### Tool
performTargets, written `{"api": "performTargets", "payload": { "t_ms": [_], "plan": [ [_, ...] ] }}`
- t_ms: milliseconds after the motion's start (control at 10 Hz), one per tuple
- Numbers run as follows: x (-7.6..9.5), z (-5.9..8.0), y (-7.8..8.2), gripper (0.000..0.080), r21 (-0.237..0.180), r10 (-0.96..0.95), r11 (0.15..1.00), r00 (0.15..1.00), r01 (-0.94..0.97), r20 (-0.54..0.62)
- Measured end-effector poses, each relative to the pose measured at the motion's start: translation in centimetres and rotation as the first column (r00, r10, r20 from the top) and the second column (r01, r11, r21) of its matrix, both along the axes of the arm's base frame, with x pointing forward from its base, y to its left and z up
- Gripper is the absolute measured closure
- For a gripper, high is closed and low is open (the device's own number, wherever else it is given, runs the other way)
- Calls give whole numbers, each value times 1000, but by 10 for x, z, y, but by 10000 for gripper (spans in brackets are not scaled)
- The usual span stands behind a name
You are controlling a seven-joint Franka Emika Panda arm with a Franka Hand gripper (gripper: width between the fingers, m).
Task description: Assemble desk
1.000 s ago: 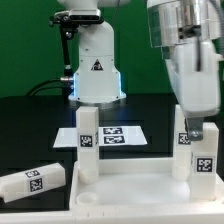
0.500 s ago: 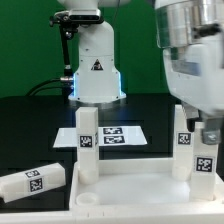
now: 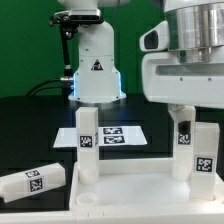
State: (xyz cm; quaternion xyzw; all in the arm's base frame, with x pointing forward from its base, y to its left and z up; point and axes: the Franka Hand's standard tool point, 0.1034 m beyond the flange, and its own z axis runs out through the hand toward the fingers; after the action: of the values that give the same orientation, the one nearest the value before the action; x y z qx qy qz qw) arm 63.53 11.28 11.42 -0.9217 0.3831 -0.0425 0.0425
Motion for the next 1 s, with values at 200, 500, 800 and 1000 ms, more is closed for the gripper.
{"api": "performTargets", "payload": {
  "t_ms": [200,500,800,1000],
  "plan": [
    [4,0,-3,150,-76,389,919,921,-388,4],
    [4,0,-5,274,-77,372,926,928,-371,9],
    [4,0,-5,515,-55,215,975,977,-214,13],
    [3,2,-6,515,-24,-89,996,996,89,1]
  ]
}}
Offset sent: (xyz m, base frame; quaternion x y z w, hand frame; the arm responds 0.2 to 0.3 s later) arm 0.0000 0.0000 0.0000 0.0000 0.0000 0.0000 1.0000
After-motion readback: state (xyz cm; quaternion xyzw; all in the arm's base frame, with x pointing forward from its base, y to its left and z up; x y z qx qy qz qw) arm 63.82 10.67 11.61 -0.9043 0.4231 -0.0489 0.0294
